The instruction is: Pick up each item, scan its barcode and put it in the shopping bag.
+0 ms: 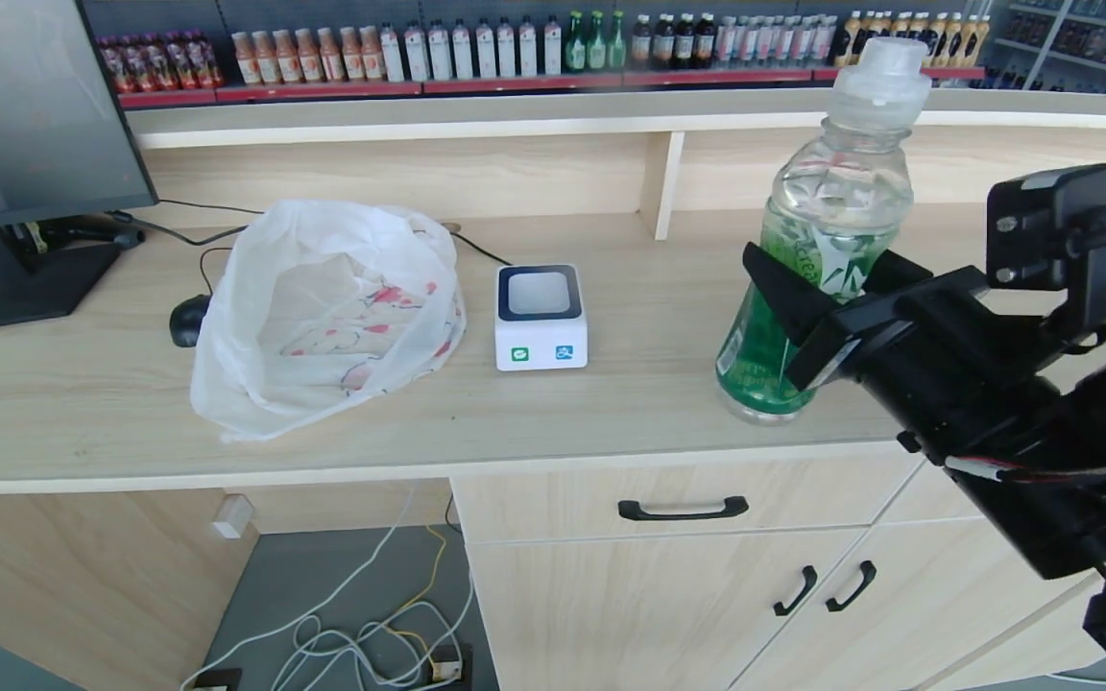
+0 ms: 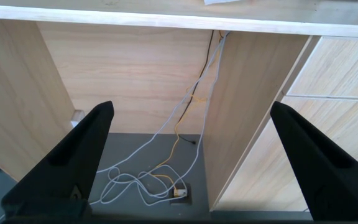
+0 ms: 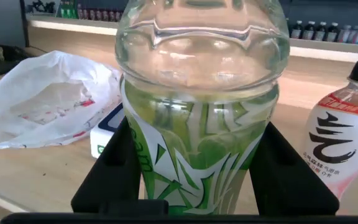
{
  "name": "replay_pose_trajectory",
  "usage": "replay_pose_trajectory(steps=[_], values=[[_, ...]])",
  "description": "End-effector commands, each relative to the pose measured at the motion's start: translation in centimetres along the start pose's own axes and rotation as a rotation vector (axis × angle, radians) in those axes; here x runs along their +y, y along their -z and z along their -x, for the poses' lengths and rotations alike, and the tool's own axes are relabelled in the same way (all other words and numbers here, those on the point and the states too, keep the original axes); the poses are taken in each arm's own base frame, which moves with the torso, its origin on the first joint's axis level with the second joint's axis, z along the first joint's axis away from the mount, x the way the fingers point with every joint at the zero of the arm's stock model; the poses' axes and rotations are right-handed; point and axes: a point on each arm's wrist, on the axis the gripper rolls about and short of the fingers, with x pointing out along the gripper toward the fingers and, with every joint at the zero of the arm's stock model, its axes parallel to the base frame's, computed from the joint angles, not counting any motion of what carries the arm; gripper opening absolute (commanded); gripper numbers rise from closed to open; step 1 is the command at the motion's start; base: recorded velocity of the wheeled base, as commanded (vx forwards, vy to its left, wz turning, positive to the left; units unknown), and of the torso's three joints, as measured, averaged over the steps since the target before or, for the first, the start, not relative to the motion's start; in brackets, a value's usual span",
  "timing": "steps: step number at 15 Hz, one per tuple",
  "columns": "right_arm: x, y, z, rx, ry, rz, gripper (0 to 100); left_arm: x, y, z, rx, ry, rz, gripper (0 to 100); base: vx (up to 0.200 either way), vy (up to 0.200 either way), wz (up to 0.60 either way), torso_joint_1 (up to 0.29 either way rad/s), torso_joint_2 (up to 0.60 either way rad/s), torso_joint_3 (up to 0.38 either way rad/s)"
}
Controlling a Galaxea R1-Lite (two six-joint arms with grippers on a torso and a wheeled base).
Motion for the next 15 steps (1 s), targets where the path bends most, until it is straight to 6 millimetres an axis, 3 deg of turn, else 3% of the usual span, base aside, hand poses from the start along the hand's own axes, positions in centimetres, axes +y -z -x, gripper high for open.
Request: replay_pose_trajectory(steps=[1, 6, 15], values=[[-0.6, -0.6, -2.2, -0.049, 0.092, -0.029, 0, 0.0, 0.0, 0.0, -0.001, -0.001, 0.001, 100, 0.0, 0.0, 0.0, 0.0, 0.0, 0.0], [-0.6, -1.4, -3.5, -0.119, 0.131, -0.026, 0, 0.0, 0.0, 0.0, -0.001, -0.001, 0.004, 100, 0.0, 0.16, 0.0, 0.005, 0.0, 0.004], [-0.6, -1.6, -3.5, -0.112, 0.121, -0.016, 0, 0.0, 0.0, 0.0, -0.001, -0.001, 0.002, 100, 0.0, 0.2, 0.0, 0.005, 0.0, 0.002]])
